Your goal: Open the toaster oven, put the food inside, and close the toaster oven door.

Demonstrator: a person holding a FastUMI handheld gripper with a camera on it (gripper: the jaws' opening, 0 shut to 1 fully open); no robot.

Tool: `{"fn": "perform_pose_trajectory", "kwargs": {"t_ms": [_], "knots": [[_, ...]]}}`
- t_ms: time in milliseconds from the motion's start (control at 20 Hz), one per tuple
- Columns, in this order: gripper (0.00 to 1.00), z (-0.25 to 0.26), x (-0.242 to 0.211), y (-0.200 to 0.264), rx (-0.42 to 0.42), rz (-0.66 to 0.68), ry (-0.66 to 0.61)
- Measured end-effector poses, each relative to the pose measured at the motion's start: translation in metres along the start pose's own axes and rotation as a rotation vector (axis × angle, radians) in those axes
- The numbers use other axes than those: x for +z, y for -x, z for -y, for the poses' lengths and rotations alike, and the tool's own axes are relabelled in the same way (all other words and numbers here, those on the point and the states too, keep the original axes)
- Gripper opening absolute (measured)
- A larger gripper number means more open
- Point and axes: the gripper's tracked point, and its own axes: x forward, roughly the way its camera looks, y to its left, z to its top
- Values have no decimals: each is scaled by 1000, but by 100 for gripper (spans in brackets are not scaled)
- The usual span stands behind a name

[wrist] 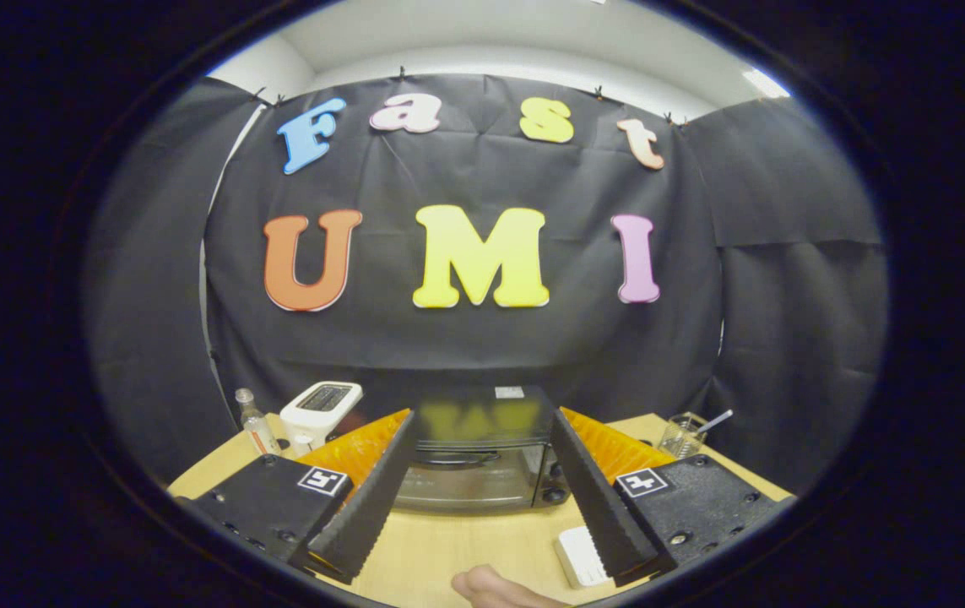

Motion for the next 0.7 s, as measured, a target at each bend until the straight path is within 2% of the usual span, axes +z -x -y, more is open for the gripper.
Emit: {"fn": "perform_pose_trajectory", "kwargs": {"t_ms": [300,600,700], "knots": [[100,16,73,112,-5,161,8],[100,35,114,205,5,299,23],[100,39,114,234,8,333,27]]}}
